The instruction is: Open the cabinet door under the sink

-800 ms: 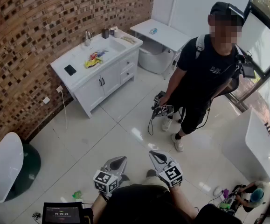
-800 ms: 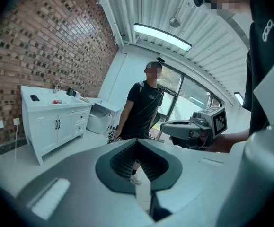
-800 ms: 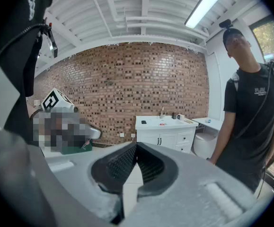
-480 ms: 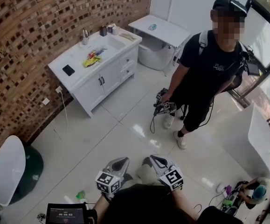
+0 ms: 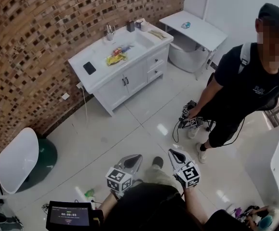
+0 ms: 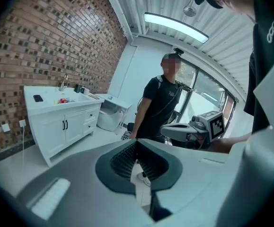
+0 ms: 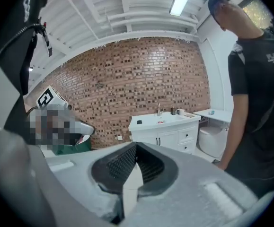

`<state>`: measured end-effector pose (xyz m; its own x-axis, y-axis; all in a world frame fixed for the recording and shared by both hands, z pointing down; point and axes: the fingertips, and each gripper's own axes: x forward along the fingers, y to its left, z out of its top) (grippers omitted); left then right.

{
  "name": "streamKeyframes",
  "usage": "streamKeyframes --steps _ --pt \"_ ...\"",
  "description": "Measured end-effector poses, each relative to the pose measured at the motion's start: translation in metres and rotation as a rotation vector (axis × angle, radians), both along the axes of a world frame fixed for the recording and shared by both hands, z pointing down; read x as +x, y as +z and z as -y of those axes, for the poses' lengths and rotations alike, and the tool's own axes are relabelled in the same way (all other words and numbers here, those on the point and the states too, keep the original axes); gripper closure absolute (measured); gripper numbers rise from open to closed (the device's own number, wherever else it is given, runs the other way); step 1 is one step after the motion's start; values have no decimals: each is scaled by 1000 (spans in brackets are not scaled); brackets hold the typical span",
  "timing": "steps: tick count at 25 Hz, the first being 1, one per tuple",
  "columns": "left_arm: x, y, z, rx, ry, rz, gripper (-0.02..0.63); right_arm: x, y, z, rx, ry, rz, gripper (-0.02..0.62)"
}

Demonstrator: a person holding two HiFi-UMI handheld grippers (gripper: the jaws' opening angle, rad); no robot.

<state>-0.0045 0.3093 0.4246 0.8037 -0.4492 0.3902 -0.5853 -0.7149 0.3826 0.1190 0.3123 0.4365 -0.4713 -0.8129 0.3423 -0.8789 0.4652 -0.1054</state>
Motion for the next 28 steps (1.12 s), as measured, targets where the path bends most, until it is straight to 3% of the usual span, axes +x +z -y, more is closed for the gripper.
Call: streamKeyframes --steps 5,14,20,28 --pt "32 -33 58 57 -58 -28 591 28 -5 56 15 -50 31 605" --pt "42 -23 102 41 -176 14 591 63 2 102 -3 -90 80 605" --pt "26 -17 131 16 -225 -20 591 47 -4 133 5 -123 55 606" --pt "9 -7 211 17 -189 -65 591 26 -2 198 -4 -98 13 606"
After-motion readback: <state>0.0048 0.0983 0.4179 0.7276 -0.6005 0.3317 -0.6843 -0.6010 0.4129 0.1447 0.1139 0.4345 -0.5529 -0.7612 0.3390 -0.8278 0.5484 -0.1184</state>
